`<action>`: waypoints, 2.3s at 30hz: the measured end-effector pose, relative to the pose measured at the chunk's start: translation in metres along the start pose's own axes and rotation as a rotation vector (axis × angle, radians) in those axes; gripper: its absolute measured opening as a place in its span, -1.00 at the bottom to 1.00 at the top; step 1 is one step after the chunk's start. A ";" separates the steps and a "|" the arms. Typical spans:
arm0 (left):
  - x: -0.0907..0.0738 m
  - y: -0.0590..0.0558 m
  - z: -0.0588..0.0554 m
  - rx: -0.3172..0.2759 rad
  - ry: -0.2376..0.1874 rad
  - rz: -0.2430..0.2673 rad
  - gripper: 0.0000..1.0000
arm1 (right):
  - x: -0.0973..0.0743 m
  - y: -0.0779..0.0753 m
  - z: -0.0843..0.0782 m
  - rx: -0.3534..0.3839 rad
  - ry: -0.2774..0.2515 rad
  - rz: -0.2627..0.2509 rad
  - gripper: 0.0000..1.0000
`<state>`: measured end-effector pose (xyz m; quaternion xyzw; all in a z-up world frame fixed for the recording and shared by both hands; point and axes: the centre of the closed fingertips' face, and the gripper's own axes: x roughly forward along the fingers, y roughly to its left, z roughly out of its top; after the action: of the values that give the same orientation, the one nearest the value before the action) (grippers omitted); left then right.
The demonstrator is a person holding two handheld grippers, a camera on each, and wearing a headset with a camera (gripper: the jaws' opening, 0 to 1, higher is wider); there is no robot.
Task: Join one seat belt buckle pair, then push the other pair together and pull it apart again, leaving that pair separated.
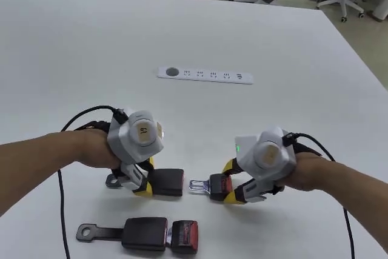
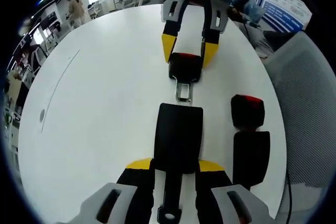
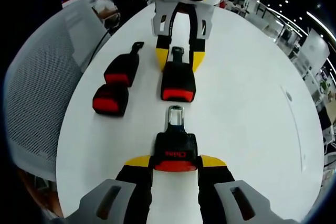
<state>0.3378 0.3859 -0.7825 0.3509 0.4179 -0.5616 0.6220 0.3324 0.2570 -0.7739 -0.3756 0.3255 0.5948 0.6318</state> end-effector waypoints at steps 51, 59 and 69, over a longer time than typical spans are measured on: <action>0.001 -0.002 0.001 0.018 0.002 0.011 -0.41 | 0.013 0.003 0.025 0.030 -0.033 -0.016 -0.47; 0.000 -0.003 0.001 0.020 0.005 0.012 -0.41 | 0.015 0.002 0.027 0.034 -0.030 -0.016 -0.47; 0.001 -0.002 0.001 0.020 0.001 0.015 -0.41 | 0.019 0.003 0.031 0.023 -0.026 -0.019 -0.48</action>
<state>0.3357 0.3840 -0.7831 0.3604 0.4098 -0.5611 0.6224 0.3299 0.2932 -0.7745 -0.3636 0.3205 0.5900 0.6457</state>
